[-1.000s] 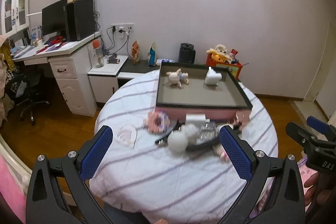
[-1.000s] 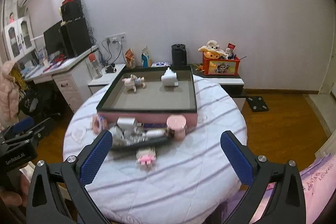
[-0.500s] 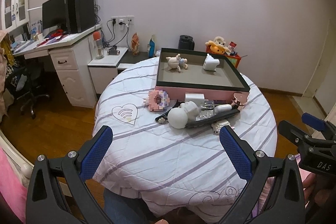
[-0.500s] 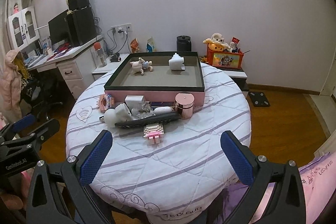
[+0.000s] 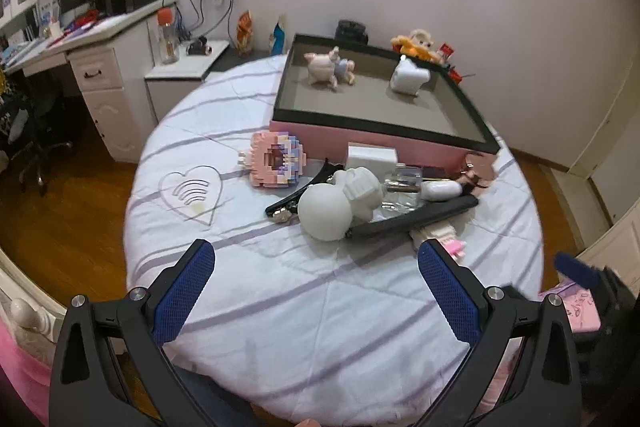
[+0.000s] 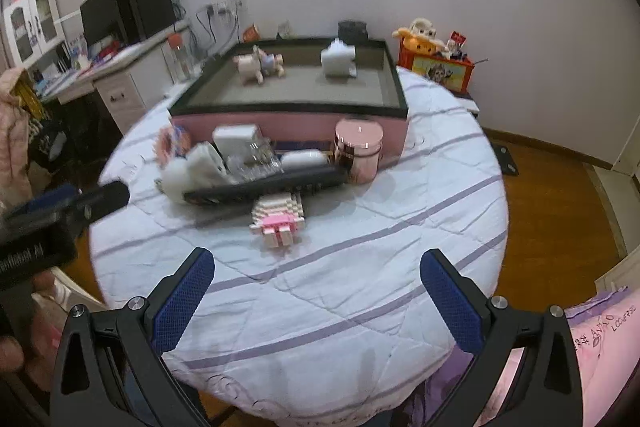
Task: Organize rigid objects
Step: 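Grasp the pink-white block figure with the right gripper while the left grasps the white astronaut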
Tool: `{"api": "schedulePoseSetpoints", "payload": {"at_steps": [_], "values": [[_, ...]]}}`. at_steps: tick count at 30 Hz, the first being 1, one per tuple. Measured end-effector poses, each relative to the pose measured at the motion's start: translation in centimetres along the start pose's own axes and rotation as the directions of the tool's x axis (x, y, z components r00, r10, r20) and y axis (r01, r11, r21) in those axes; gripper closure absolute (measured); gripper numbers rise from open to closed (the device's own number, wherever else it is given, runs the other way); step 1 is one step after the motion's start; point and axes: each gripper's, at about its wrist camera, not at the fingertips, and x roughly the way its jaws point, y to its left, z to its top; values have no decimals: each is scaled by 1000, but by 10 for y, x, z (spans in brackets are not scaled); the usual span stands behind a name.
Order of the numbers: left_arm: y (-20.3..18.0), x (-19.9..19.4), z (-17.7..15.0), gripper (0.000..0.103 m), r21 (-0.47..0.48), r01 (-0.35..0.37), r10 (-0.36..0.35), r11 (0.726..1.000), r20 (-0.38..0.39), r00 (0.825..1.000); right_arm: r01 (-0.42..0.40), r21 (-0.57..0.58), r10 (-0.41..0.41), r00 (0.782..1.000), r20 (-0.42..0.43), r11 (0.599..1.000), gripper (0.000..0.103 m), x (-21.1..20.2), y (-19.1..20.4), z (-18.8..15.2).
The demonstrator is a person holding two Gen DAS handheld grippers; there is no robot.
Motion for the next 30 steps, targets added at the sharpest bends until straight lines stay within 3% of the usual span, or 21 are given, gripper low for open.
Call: {"api": "schedulePoseSetpoints", "payload": {"at_steps": [13,23,24,25,27,30], "values": [[-6,79,21,0,-8,-54,53,999,-92,994,-41,-15,39,996,-80,999,0,55,1,10],[-16,100,20,4,32,-41,44,999,-91,995,-86,-39,82,992,-95,996,2,87,7,15],[-15,100,20,6,32,-35,37,999,-85,996,-88,-43,84,992,-96,995,5,89,9,14],[-15,101,20,16,30,-11,14,999,-88,996,-88,-47,83,992,-96,995,9,91,10,14],[-14,101,20,18,27,6,-4,1000,-88,996,-79,-60,73,993,-90,995,25,92,12,15],[-17,99,20,24,52,10,-6,999,-74,997,-96,-67,90,992,-85,993,38,91,13,16]]}}
